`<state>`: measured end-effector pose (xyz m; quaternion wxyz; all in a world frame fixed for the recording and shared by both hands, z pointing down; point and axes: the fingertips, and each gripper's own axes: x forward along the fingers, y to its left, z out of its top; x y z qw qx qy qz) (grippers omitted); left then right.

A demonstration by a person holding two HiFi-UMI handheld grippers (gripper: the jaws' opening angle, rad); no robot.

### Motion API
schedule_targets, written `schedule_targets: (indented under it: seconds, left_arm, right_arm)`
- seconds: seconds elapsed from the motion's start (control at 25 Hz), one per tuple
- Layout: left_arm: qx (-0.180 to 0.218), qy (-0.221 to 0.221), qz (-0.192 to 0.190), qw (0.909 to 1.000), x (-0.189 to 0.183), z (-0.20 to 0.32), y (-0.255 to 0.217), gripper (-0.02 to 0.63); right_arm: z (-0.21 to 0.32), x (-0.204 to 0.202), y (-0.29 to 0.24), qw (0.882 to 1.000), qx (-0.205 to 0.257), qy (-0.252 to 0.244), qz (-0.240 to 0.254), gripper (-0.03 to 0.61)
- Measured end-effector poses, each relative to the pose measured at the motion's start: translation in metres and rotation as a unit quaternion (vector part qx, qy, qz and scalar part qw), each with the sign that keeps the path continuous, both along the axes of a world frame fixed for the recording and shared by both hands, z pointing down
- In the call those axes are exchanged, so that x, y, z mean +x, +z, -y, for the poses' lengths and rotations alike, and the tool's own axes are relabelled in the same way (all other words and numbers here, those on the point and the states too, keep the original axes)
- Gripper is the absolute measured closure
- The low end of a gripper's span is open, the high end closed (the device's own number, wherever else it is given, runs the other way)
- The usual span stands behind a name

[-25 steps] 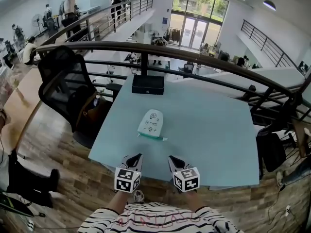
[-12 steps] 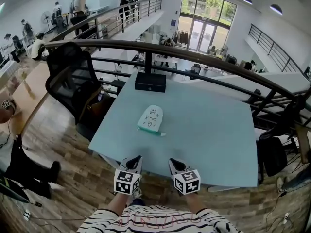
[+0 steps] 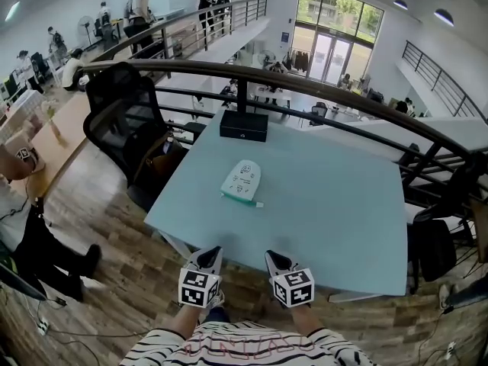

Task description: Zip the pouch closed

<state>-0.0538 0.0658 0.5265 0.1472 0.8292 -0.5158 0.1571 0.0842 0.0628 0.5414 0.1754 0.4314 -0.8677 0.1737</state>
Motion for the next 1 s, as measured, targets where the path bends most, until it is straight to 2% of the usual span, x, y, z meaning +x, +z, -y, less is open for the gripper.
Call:
schedule_targets:
  seconds: [1.0]
  left_arm:
    - [0.002,-0.014,-0.005,0.9999,0.003,-0.033,0.005,0.589]
  right_arm:
    - [-0.024,-0.001,0.000,1.000,0.006,-0.014,-0.004,0.551]
